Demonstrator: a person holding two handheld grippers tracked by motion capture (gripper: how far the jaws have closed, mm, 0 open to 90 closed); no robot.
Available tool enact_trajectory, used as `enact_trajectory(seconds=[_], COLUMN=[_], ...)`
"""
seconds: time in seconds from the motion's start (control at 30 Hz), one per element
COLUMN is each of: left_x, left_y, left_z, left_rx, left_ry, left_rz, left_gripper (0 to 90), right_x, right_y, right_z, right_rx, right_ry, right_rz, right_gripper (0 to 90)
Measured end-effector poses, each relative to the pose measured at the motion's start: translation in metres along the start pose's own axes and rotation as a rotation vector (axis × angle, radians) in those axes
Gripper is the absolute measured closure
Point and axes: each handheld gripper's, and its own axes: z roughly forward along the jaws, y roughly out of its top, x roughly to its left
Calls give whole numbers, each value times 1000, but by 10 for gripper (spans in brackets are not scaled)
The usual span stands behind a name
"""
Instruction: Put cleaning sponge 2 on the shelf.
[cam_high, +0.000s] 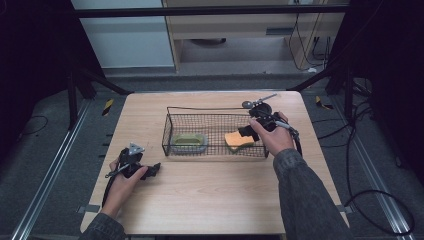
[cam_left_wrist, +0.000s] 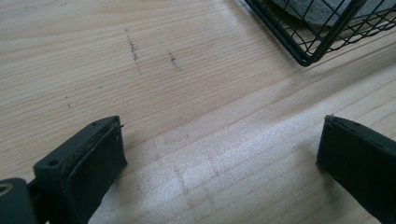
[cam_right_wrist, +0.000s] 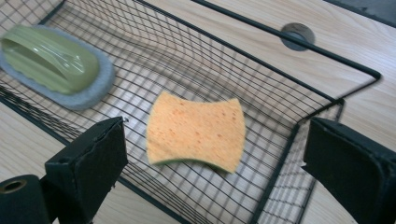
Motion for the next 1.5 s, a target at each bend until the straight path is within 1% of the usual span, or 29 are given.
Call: enact_trajectory(seconds=[0.1, 0.17, 0.3, 0.33, 0.37, 0.47, 0.53, 0.57, 0.67, 0.8, 0.93, 1.03, 1.17, 1.27, 1.3, 1.37, 1.4, 1.47, 1.5], left_x=[0, 0, 0, 0, 0, 0, 0, 0, 0, 0, 0, 0, 0, 0, 0, 0, 0, 0, 0], left_y=[0, 0, 0, 0, 0, 0, 0, 1, 1, 1, 1, 0, 0, 1, 1, 0, 0, 0, 0], left_z=[0, 0, 0, 0, 0, 0, 0, 0, 0, 0, 0, 0, 0, 0, 0, 0, 0, 0, 0], left_rx=[0, 0, -1, -1, 0, -1, 0, 3, 2, 2, 2, 2, 2, 2, 2, 2, 2, 2, 2], left_ry=[0, 0, -1, -1, -1, -1, -1, -1, 0, 0, 1, 2, 2, 3, 3, 3, 3, 3, 3], left_rz=[0, -1, -2, -2, -1, -1, 0, 4, 4, 4, 3, 1, 1, 1, 1, 0, 0, 1, 1], left_gripper=[0, 0, 0, 0, 0, 0, 0, 0, 0, 0, 0, 0, 0, 0, 0, 0, 0, 0, 0], right_x=[-5, -8, -15, -15, -19, -23, -24, -24, -25, -26, -33, -42, -53, -63, -65, -68, -68, -70, -73], right_y=[-10, -17, -26, -26, -31, -39, -46, -50, -64, -84, -107, -123, -144, -162, -168, -175, -175, -182, -186], right_z=[-6, -12, -21, -21, -26, -31, -35, -36, -42, -47, -54, -56, -52, -43, -39, -32, -32, -23, -15], right_rx=[-7, -15, -19, -19, -32, -39, -52, -65, -103, -128, -163, -179, -171, -159, -151, -136, -136, -126, -125], right_ry=[-15, -34, -56, -56, -71, -87, -83, -80, -78, -93, -122, -147, -171, -187, -183, -186, -186, -185, -183], right_rz=[17, 22, 26, 26, 29, 25, 19, 8, -11, -26, -12, -2, 20, 42, 54, 65, 65, 81, 94], right_gripper=[65, 64, 71, 71, 80, 94, 97, 98, 107, 107, 108, 107, 109, 109, 110, 110, 110, 110, 109])
